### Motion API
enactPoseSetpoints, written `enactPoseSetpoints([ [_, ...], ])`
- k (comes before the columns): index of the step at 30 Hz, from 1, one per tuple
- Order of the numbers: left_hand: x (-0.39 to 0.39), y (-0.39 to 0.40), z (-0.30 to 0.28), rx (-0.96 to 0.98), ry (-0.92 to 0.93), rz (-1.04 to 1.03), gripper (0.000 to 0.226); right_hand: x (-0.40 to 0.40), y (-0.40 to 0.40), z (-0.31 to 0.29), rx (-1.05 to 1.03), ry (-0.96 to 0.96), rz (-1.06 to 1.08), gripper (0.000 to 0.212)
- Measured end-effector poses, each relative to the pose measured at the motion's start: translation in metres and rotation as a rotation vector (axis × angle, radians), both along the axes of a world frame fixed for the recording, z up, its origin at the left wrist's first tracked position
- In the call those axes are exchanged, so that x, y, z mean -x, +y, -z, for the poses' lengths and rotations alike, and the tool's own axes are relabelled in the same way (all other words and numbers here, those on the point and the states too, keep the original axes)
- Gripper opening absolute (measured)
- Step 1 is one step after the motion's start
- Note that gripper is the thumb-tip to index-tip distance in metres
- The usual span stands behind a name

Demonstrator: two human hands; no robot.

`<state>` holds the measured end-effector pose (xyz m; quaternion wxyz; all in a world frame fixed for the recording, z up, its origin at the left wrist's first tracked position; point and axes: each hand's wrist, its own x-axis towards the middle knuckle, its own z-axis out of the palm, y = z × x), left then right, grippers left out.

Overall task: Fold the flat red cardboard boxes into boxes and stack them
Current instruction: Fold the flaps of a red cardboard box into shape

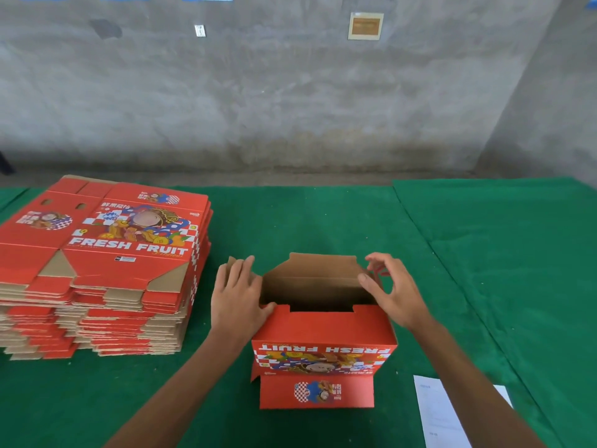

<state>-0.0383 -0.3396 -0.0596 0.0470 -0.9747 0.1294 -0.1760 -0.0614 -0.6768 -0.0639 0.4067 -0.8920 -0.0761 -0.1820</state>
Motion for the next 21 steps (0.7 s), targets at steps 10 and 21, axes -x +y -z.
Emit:
enactPoseSetpoints([
  [10,0.002,-0.021,0.005,0.165,-0.224,0.345,0.037,-0.015,0.020,0.005,-0.171,0.063,0.090,0.023],
  [21,0.009,-0.023,0.021,0.444,0.213,0.514,0.045,-0.056,0.014,-0.012,0.050,0.183,0.281,0.037],
])
